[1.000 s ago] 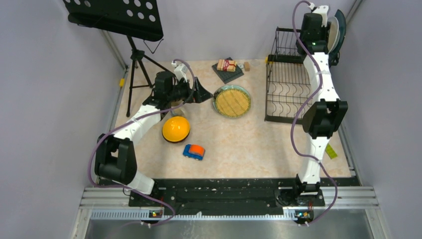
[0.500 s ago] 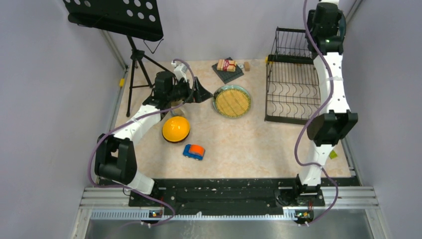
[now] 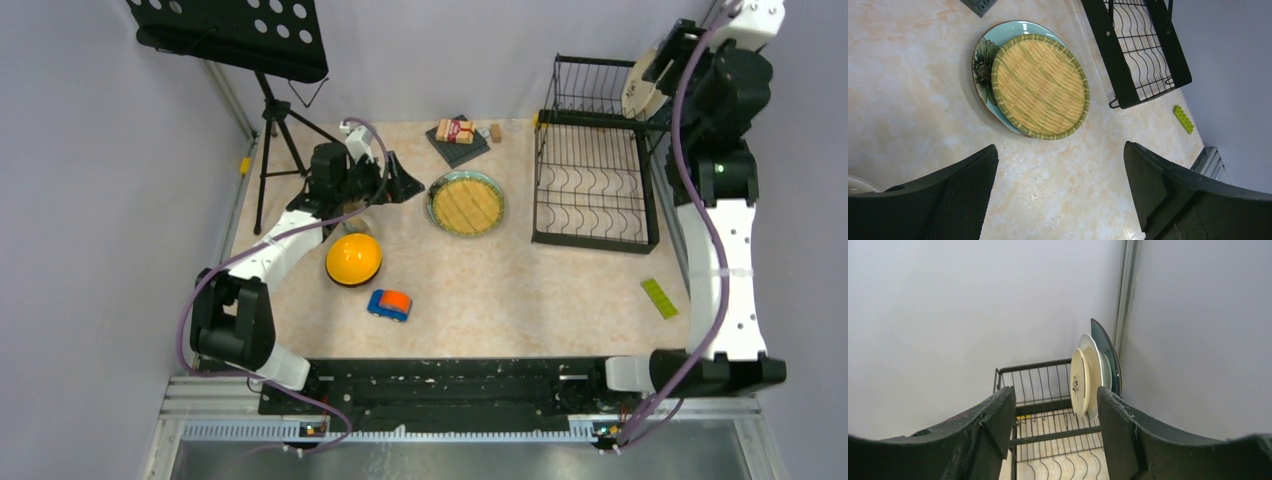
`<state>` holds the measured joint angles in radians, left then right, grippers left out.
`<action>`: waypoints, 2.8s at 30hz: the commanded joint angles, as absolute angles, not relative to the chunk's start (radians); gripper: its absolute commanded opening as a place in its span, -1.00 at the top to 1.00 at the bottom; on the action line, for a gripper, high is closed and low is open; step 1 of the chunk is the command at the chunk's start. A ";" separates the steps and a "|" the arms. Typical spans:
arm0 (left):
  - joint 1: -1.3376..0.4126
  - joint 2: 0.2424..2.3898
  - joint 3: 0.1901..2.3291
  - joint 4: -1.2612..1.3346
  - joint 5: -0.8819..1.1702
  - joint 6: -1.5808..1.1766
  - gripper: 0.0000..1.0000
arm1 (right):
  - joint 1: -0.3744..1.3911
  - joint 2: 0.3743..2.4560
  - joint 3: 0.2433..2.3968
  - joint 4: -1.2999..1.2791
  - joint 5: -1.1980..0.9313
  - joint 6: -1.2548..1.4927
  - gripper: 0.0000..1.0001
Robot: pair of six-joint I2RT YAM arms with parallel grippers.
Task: Load the mixed dishes into the dish rack
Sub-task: Insert the plate into the dish rack, then pick up the plate at the center of the board.
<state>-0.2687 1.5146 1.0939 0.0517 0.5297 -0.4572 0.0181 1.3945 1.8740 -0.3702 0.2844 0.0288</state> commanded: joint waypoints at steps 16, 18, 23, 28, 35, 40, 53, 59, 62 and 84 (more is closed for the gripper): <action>-0.268 1.659 1.212 -0.057 0.532 -0.431 -0.88 | 0.012 1.011 1.352 -0.177 0.107 0.331 -0.25; -0.270 1.682 1.238 -0.095 0.524 -0.421 -0.87 | 0.012 1.008 1.271 -0.130 -0.033 0.424 -0.25; -0.295 1.710 1.282 -0.151 0.504 -0.390 -0.83 | 0.021 1.067 1.176 -0.093 -0.248 0.603 -0.25; -0.329 1.763 1.337 -0.178 0.503 -0.384 -0.79 | 0.109 1.104 1.107 -0.017 -0.318 0.676 -0.25; -0.344 1.823 1.486 -0.227 0.544 -0.223 -0.72 | 0.206 1.183 1.068 -0.025 -0.383 0.716 -0.25; -0.342 1.939 1.616 -0.298 0.601 -0.258 -0.71 | 0.228 1.219 1.070 -0.073 -0.402 0.706 -0.25; -0.342 2.103 1.692 -0.229 0.681 -0.349 -0.63 | 0.228 1.249 1.040 -0.126 -0.391 0.706 -0.19; -0.344 2.145 1.702 -0.246 0.636 -0.369 -0.58 | 0.228 1.260 1.038 -0.143 -0.397 0.703 -0.18; -0.344 2.151 1.701 -0.258 0.604 -0.381 -0.58 | 0.227 1.265 1.038 -0.148 -0.400 0.703 -0.18; -0.365 2.194 1.663 -0.267 0.534 -0.428 -0.39 | 0.228 1.296 1.031 -0.151 -0.418 0.715 -0.16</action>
<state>-0.3595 2.1788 1.6627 -0.2775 0.5755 -0.4076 0.2161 1.2972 1.0336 -0.1680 -0.4011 0.7044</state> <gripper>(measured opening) 0.698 0.584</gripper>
